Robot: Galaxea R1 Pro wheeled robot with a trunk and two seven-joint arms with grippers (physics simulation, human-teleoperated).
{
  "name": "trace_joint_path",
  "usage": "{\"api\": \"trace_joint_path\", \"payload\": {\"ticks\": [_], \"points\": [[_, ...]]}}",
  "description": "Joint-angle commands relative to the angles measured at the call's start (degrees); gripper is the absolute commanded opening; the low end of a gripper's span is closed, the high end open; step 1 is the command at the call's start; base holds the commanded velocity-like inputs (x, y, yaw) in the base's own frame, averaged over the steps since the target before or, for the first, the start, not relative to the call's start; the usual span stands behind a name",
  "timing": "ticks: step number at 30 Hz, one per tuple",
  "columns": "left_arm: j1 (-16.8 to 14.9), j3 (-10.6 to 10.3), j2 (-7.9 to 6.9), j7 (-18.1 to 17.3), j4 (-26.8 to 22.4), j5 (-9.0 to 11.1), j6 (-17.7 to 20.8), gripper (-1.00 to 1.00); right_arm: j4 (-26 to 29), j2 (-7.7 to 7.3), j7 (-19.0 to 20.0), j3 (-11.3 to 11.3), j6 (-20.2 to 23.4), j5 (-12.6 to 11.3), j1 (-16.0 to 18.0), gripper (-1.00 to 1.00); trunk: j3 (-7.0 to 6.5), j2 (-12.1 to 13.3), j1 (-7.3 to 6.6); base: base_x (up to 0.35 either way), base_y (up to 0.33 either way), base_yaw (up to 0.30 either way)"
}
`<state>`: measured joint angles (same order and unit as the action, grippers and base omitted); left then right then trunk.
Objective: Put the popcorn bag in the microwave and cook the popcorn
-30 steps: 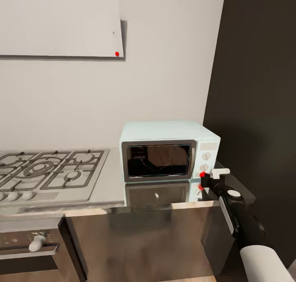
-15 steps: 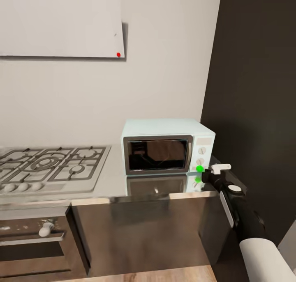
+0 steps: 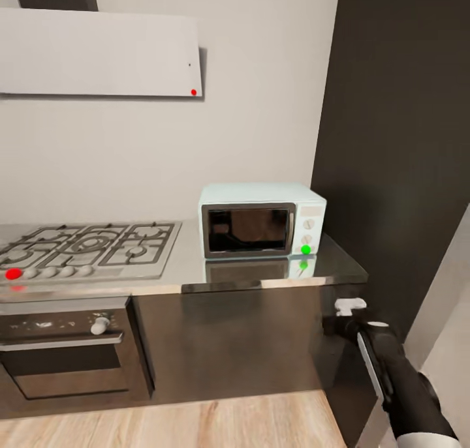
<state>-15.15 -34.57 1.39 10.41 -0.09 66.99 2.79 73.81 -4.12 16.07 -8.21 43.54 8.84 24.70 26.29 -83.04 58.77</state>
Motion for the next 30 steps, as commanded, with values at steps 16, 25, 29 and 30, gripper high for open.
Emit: {"api": "trace_joint_path", "payload": {"ticks": [16, 25, 29, 30], "points": [[-0.02, -0.9, -0.49, 0.17, 0.09, -0.61, 1.22, 1.0, -75.72, 0.14, -7.87, -0.4, -42.17, 11.09, -10.16, -1.0, 0.05, -0.04, -0.04, -0.072, 0.0, 0.0], [0.0, -0.85, -1.31, 0.28, -0.64, -0.58, 0.2, 1.0, -75.76, -0.35, -8.33, -0.58, -42.14, 10.15, -10.37, -1.0, -0.17, -0.04, -0.04, 0.0, 0.0, 0.179], [-0.04, -0.76, -1.32, 0.27, -0.65, -0.63, 0.19, 1.0, -75.77, 0.03, -8.3, -0.5, -42.21, 10.16, -10.37, -1.0, -0.28, -0.04, -0.04, 0.0, 0.0, 0.227], [-0.05, -0.78, -1.43, 0.25, -0.59, -0.63, 0.19, 1.0, -75.73, 0.1, -8.28, -0.41, -42.34, 10.51, -10.37, -1.0, -0.29, -0.04, -0.04, 0.0, 0.0, 0.067]]}}
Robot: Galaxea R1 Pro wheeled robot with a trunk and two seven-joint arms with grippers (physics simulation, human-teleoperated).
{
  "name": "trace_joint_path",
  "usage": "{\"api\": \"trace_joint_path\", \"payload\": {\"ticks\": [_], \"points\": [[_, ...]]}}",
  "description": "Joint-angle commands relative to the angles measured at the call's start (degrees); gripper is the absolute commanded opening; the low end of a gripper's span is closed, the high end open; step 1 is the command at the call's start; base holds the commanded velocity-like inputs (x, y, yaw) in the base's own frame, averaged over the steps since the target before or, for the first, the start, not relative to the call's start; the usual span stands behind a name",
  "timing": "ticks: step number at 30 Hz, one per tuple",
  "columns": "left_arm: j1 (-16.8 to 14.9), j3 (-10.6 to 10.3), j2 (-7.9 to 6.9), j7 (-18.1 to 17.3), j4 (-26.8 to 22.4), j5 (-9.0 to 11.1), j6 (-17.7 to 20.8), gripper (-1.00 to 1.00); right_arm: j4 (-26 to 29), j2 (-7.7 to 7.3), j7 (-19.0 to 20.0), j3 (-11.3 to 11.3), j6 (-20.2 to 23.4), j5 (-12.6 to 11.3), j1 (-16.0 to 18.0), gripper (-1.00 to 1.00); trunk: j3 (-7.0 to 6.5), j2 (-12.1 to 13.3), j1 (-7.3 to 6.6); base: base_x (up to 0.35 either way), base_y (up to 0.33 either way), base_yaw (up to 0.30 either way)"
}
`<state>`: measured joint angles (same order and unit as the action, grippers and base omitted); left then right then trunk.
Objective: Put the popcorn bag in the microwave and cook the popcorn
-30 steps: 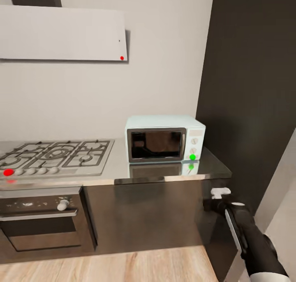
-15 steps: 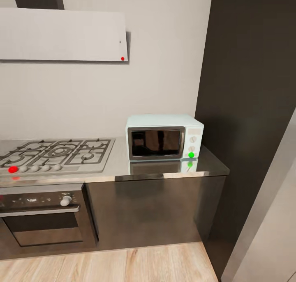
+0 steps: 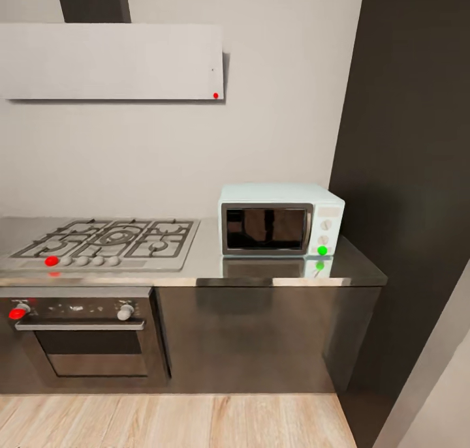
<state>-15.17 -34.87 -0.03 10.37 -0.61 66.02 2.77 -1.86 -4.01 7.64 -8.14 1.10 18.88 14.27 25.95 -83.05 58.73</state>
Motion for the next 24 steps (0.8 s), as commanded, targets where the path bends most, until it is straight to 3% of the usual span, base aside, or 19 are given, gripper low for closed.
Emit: {"api": "trace_joint_path", "payload": {"ticks": [1, 24], "points": [[-0.03, -0.48, -0.06, 0.3, -0.06, 0.31, 0.22, 1.0, 0.01, 0.03, 0.17, -0.5, 0.05, 0.54, 0.06, -1.0, 0.05, -0.03, 0.0, 0.0, 0.0, 0.043], [0.03, -0.55, 0.12, 0.33, -0.18, 0.25, 0.22, 1.0, 0.63, 0.49, 0.19, -0.53, -0.57, 0.59, 0.06, -1.0, 0.05, -0.03, 0.0, 0.0, 0.0, 0.002]]}}
